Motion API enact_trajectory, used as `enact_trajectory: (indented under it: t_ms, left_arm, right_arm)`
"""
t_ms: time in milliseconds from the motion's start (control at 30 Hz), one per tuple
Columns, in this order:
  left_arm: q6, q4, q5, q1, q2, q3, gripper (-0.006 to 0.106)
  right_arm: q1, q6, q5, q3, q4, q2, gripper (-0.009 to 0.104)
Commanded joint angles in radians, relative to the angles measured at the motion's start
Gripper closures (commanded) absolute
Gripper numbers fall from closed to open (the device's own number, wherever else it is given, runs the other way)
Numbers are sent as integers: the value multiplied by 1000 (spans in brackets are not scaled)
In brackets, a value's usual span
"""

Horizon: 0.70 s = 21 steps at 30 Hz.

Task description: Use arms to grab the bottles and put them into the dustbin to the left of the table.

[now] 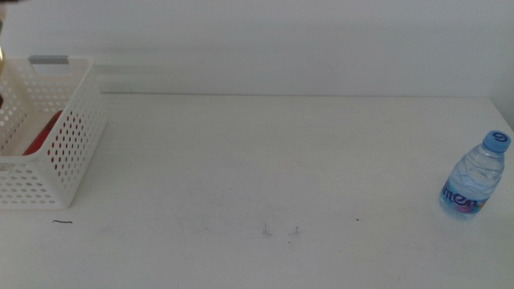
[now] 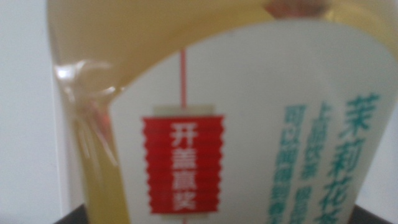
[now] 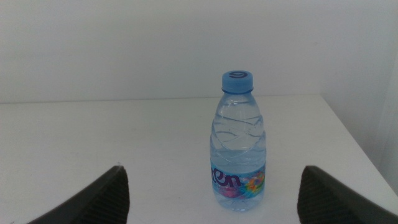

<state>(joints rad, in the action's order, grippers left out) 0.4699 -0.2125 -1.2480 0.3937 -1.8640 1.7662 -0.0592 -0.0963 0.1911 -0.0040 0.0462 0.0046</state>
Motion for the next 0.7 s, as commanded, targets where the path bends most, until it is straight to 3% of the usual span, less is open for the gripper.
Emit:
enact_trajectory:
  t_ms: [0, 267, 367, 500, 667]
  left_arm:
    - [22, -8, 38, 4, -20, 21, 102]
    - [22, -8, 57, 4, -137, 21, 102]
    - [22, -4, 80, 4, -153, 21, 97]
    - [25, 3, 95, 4, -164, 21, 74]
    - [55, 6, 83, 4, -174, 21, 24]
  right_arm:
    - [9, 2, -12, 4, 2, -5, 4]
    - [9, 2, -12, 4, 2, -5, 4]
    - [9, 2, -12, 4, 2, -5, 4]
    - [9, 2, -12, 4, 2, -5, 4]
    - [9, 2, -12, 4, 2, -5, 4]
